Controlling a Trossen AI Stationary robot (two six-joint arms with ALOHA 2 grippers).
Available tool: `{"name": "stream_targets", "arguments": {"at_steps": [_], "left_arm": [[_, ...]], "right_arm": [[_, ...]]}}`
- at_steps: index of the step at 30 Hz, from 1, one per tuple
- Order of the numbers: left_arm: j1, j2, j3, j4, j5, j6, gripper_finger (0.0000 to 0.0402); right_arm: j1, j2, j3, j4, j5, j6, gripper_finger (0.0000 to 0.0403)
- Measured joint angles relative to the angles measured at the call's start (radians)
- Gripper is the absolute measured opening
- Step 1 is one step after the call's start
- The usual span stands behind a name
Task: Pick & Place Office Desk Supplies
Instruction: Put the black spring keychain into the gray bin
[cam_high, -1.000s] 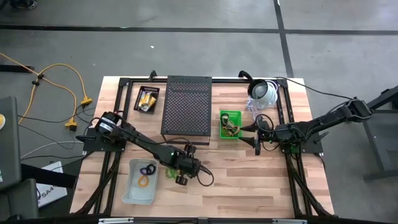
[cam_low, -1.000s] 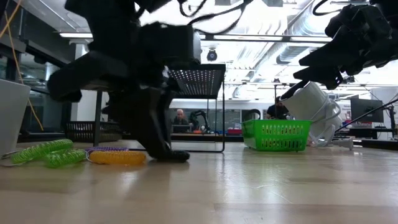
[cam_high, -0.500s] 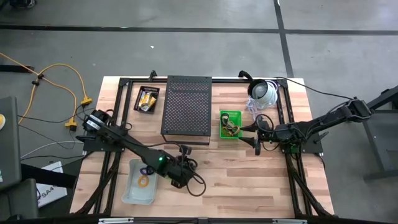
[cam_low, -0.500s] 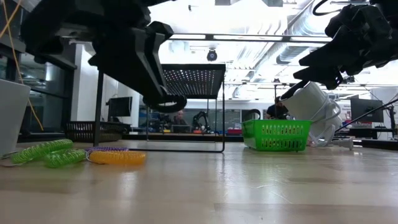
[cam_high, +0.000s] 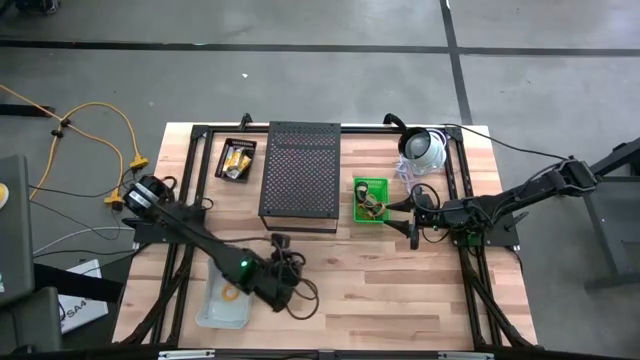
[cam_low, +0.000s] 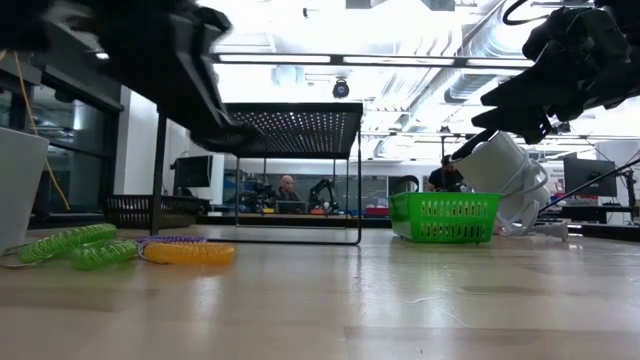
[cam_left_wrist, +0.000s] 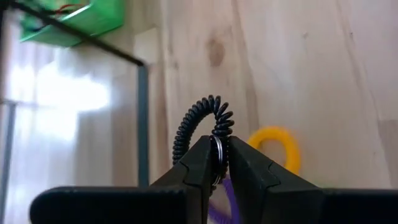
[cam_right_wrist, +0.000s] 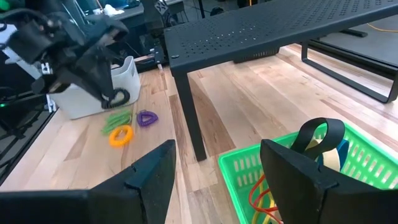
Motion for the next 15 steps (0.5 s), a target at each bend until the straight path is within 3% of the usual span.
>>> {"name": "stream_targets", "arguments": {"at_steps": [5, 15], "left_arm": [[-0.082, -0.037, 0.000, -0.121, -0.067, -0.162, 0.0043], [-0.244, -0.047, 0.003, -0.345, -0.057, -0.495, 0.0043]], "right_arm": [[0.000, 0.000, 0.000, 0.000, 0.000, 0.000, 0.0223], [0.000, 0.000, 0.000, 0.000, 0.000, 0.000, 0.0223]]}}
